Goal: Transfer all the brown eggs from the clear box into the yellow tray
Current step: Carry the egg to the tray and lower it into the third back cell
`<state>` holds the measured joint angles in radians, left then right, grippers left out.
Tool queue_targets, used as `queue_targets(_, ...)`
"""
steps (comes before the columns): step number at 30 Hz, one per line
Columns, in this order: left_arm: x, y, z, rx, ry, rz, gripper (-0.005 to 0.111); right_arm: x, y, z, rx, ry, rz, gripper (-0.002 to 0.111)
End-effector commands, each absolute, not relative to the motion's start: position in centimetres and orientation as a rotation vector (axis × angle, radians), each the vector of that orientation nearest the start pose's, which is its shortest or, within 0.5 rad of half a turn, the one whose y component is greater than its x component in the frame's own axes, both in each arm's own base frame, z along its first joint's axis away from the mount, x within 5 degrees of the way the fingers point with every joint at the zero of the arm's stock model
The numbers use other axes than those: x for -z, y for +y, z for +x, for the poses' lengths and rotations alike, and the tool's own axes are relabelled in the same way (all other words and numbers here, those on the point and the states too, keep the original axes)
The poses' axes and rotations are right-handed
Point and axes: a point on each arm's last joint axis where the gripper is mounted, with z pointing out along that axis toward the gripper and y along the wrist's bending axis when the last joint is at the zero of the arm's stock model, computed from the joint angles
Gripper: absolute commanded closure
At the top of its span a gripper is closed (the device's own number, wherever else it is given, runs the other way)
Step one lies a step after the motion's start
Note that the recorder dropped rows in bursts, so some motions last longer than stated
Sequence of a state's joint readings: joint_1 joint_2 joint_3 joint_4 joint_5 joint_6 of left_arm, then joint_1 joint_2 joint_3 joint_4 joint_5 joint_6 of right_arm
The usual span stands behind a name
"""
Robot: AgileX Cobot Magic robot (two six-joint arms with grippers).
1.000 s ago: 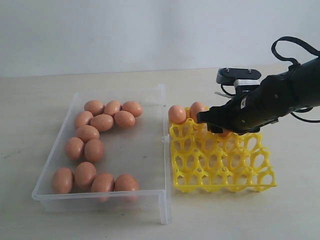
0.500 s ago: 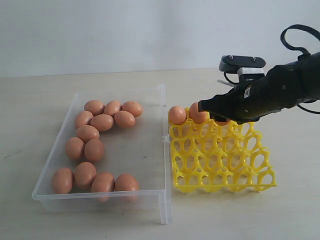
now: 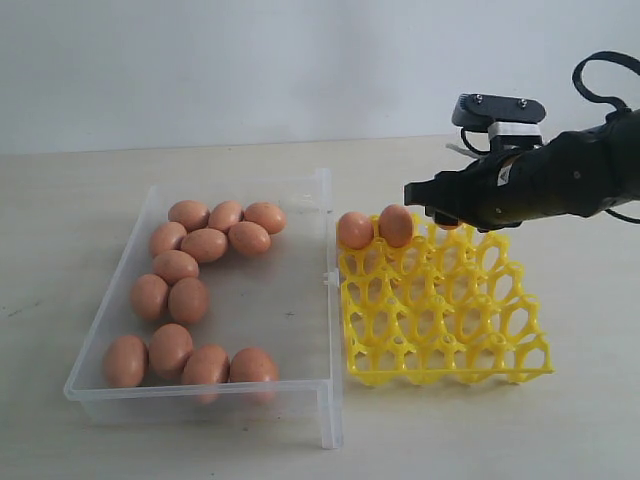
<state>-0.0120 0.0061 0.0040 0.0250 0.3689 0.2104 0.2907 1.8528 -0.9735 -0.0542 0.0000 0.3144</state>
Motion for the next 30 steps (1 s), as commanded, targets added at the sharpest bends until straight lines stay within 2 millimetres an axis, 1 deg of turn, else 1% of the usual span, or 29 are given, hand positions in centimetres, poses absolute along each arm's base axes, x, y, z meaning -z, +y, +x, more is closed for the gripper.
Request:
queue_targets(1, -18.0, 0.0, 5.3, -0.16, 1.837, 0.214, 0.107, -14.9, 10.6, 36.1, -0.266, 2.348, -0.051, 0.108)
queue_targets(7, -18.0, 0.0, 5.3, -0.16, 1.837, 0.214, 0.107, -13.9, 10.7, 36.5, -0.265, 2.332, -0.071, 0.108)
queue_targets(10, -18.0, 0.0, 5.3, -0.16, 1.837, 0.214, 0.107, -13.5, 10.8, 36.6, -0.268, 2.323, -0.074, 0.104)
queue_targets(12, -18.0, 0.0, 5.3, -0.16, 1.837, 0.214, 0.107, -13.3, 10.9, 36.8, -0.263, 2.327, -0.083, 0.096)
queue_targets(18, -18.0, 0.0, 5.3, -0.16, 1.837, 0.214, 0.107, -12.8, 11.0, 37.3, -0.258, 2.338, -0.085, 0.065)
queue_targets(20, -18.0, 0.0, 5.3, -0.16, 1.837, 0.214, 0.107, -12.7, 11.0, 37.3, -0.256, 2.348, -0.085, 0.057)
queue_targets(25, -18.0, 0.0, 5.3, -0.16, 1.837, 0.214, 0.107, -13.1, 10.9, 37.1, -0.248, 2.357, -0.093, 0.032)
queue_targets(26, -18.0, 0.0, 5.3, -0.16, 1.837, 0.214, 0.107, -13.3, 10.9, 37.0, -0.243, 2.366, -0.099, 0.029)
queue_targets(28, -18.0, 0.0, 5.3, -0.16, 1.837, 0.214, 0.107, -14.4, 10.7, 36.6, -0.221, 2.384, -0.128, 0.029)
queue_targets(29, -18.0, 0.0, 5.3, -0.16, 1.837, 0.214, 0.107, -15.1, 10.6, 36.4, -0.211, 2.384, -0.144, 0.03)
queue_targets(30, -18.0, 0.0, 5.3, -0.16, 1.837, 0.214, 0.107, -16.4, 10.5, 36.2, -0.199, 2.38, -0.158, 0.031)
